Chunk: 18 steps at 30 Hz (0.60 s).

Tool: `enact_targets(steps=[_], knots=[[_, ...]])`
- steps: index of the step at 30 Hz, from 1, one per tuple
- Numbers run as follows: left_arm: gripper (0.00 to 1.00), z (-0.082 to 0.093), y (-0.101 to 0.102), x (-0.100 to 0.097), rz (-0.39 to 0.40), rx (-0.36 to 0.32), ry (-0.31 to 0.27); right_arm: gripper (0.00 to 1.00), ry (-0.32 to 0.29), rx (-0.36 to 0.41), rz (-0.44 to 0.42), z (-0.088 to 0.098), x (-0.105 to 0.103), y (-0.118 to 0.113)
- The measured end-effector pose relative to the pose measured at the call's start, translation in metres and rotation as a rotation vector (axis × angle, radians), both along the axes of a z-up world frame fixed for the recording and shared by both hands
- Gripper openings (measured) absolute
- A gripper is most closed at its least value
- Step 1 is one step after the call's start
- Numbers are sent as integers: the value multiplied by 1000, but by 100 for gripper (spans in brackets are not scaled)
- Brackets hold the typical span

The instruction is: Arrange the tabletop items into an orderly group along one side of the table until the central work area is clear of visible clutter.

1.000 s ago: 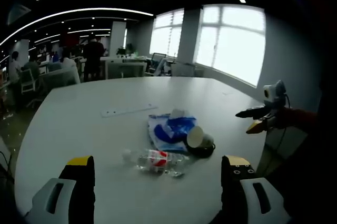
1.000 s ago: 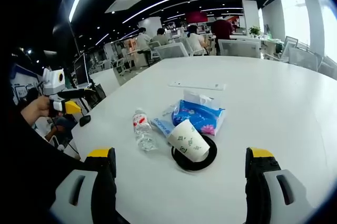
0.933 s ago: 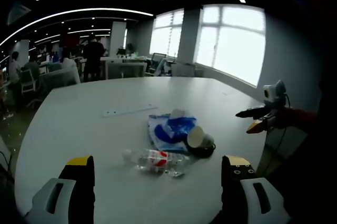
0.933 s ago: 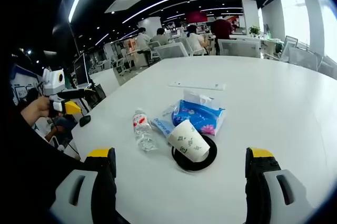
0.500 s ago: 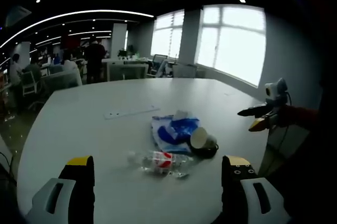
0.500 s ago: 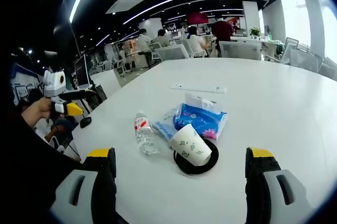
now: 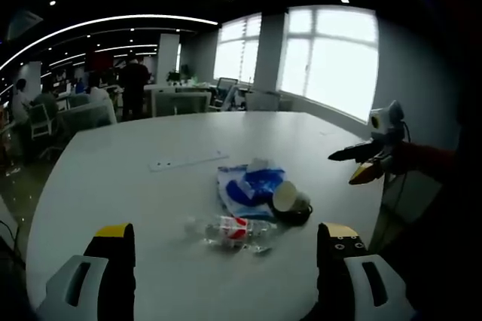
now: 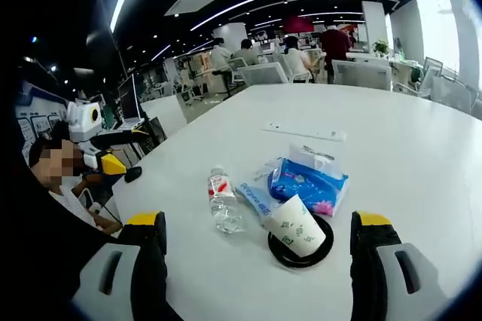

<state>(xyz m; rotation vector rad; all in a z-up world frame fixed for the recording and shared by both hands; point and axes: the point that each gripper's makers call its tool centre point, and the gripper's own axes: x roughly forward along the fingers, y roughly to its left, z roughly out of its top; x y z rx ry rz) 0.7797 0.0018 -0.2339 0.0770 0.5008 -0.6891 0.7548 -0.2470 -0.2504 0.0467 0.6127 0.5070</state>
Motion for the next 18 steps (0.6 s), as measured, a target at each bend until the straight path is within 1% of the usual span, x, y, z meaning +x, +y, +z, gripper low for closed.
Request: enact_targets(steps=[2, 9, 18], knots=[[100, -1, 0, -2, -1, 1, 2, 99, -1, -15, 28, 1, 5, 9], [99, -2, 5, -6, 15, -5, 4, 97, 1, -50, 92, -1, 19, 30], [99, -5, 11, -9, 31, -7, 7, 93, 9, -72, 182, -2, 36, 61]])
